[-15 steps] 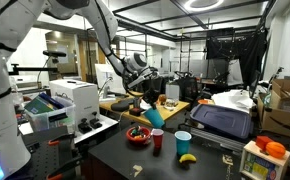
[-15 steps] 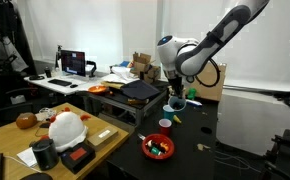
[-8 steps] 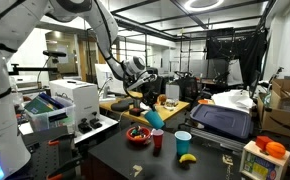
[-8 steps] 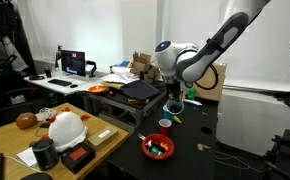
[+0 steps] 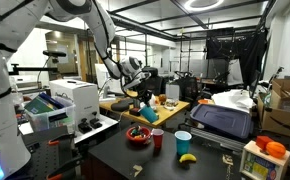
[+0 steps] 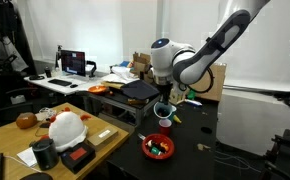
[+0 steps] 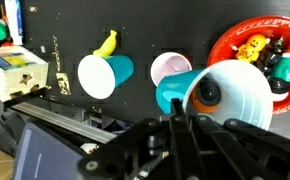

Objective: Pour the contents of the blue cup on the left into the red plate

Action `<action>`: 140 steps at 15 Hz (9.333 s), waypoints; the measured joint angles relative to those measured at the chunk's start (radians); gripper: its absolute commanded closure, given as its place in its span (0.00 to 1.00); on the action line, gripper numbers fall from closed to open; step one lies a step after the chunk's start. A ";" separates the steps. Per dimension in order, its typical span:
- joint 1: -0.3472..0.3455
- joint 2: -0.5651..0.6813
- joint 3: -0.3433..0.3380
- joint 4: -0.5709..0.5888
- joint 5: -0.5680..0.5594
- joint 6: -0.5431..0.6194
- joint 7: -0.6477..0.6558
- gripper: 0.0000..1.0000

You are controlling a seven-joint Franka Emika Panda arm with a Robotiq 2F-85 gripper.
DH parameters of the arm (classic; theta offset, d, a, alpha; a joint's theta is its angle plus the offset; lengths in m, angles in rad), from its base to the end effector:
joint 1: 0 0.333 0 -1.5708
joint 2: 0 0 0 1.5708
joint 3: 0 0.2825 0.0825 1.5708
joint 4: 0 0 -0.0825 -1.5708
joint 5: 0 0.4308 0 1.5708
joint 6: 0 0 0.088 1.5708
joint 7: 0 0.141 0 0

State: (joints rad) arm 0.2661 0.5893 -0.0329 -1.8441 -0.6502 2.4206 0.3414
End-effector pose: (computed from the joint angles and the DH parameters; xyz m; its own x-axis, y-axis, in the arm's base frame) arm 0.6450 0.1360 0.1104 0.9201 0.3911 0.0231 0.3450 -0.8368 0.4251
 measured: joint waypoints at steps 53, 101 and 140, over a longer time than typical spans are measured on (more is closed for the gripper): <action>0.577 0.232 -0.572 -0.307 0.776 1.038 -0.165 0.99; 0.673 0.043 -0.616 -0.571 0.846 1.038 -0.431 0.95; 1.081 0.704 -0.849 -0.333 1.220 1.038 -0.274 0.99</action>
State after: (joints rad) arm 1.3468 1.2936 -0.8816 -2.1766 0.5701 3.4581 0.0675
